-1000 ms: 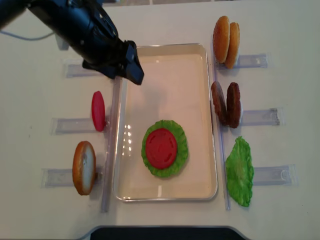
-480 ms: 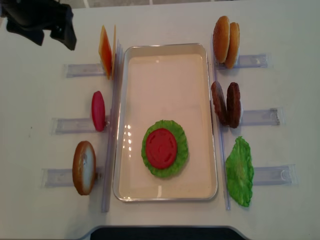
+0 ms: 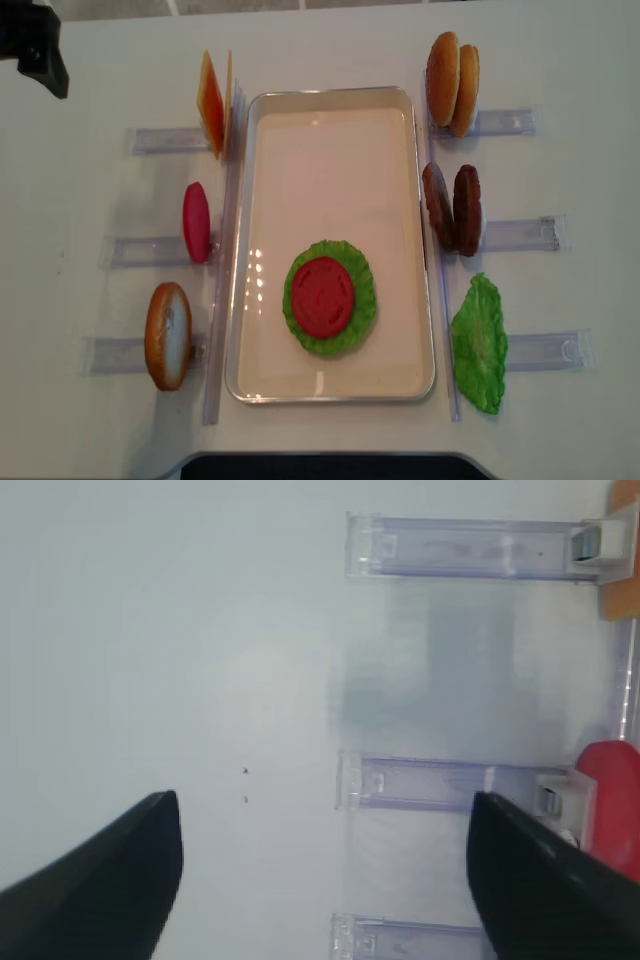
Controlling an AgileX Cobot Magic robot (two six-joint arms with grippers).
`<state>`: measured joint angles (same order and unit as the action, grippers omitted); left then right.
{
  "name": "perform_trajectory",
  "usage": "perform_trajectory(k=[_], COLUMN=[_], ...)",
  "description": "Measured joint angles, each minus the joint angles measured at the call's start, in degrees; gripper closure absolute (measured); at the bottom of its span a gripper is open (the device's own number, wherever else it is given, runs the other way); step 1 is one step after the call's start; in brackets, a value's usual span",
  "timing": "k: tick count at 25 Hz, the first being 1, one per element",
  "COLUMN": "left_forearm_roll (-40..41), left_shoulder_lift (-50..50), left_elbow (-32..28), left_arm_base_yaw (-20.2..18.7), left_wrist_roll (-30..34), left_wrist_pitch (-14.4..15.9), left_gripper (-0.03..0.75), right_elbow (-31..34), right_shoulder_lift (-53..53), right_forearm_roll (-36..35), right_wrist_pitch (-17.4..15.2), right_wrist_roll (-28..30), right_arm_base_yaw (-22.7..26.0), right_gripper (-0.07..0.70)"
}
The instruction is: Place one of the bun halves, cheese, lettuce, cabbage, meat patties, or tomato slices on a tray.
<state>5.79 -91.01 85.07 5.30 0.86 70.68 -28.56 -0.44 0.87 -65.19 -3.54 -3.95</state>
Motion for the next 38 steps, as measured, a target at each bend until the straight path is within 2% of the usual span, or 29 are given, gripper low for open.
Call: perform_trajectory(k=[5, 15, 24, 29, 33, 38], left_forearm_roll=[0.67, 0.67, 0.62, 0.62, 0.62, -0.39], left_shoulder_lift=[1.75, 12.39, 31.81, 43.82, 53.53, 64.33], left_elbow=[-4.33, -24.88, -41.42, -49.01, -54.74, -57.31], left_arm_base_yaw=[0.13, 0.07, 0.07, 0.07, 0.07, 0.07], left_wrist_roll=[-0.14, -1.75, -2.69, -2.69, -2.75, -2.88], left_wrist_pitch=[0.0, -0.11, -0.39, -3.35, -4.65, -7.22], left_gripper=[0.024, 0.029, 0.141, 0.2, 0.211, 0.213], right_elbow=[0.0, 0.0, 0.0, 0.0, 0.0, 0.0], right_shoulder_lift=[0.0, 0.0, 0.0, 0.0, 0.0, 0.0], right_forearm_roll=[0.0, 0.0, 0.0, 0.0, 0.0, 0.0], right_wrist_pitch=[0.0, 0.0, 0.0, 0.0, 0.0, 0.0], right_wrist_roll=[0.0, 0.0, 0.0, 0.0, 0.0, 0.0], right_arm_base_yaw=[0.0, 0.0, 0.0, 0.0, 0.0, 0.0], right_gripper=[0.122, 0.122, 0.122, 0.122, 0.122, 0.122])
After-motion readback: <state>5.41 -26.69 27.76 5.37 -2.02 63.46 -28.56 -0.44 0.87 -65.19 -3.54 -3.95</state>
